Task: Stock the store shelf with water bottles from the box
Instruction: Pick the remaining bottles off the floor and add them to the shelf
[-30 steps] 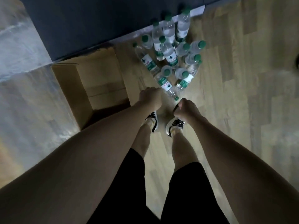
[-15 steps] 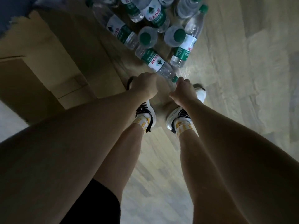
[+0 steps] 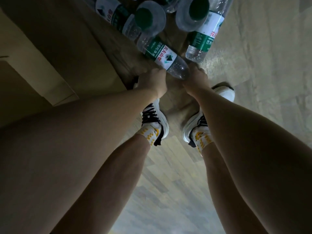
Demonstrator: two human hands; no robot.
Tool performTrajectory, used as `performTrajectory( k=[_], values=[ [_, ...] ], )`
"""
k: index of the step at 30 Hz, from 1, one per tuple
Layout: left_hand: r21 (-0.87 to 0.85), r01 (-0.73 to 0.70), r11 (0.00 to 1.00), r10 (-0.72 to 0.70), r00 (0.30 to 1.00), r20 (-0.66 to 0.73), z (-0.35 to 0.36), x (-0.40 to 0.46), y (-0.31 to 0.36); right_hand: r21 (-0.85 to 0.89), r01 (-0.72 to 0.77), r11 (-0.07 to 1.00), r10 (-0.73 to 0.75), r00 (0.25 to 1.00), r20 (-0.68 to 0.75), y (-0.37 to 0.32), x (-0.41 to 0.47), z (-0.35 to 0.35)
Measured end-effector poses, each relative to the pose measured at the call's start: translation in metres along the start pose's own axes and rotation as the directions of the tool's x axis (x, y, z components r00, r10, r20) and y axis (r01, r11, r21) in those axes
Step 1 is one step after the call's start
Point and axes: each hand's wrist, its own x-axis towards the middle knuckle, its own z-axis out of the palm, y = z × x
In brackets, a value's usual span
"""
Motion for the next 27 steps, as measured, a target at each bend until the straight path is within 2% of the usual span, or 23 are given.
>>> performTrajectory(
  k=[2, 8, 14, 19, 24, 27],
  values=[
    [-0.013, 0.005, 1.0, -0.005, 1.0, 0.011, 0.0, 0.0, -0.001, -0.057, 0.007, 0.998, -0.005, 1.0, 0.021, 0.0, -0.001, 0.003],
    [0.007, 0.043, 0.999, -0.043, 0.999, -0.014, -0.017, -0.02, -0.005, -0.056, -0.008, 0.998, 0.016, 0.99, 0.143, -0.014, -0.038, -0.001],
    [-0.035, 0.045, 0.998, -0.046, 0.999, -0.011, -0.052, -0.066, -0.003, -0.112, 0.039, 0.993, -0.028, 0.995, 0.096, -0.041, -0.088, -0.045],
    [-0.072, 0.064, 0.995, -0.065, 0.998, -0.019, -0.097, -0.11, -0.003, -0.284, 0.17, 0.944, -0.173, 0.985, 0.014, -0.079, -0.135, -0.099],
    [-0.123, 0.056, 0.991, -0.063, 0.996, -0.058, -0.155, -0.164, -0.007, -0.337, 0.229, 0.913, -0.264, 0.963, -0.061, -0.092, -0.2, -0.154],
    [-0.127, 0.047, 0.991, -0.059, 0.994, -0.095, -0.195, -0.208, -0.008, -0.406, 0.306, 0.861, -0.359, 0.932, -0.059, -0.112, -0.249, -0.198]
  ],
)
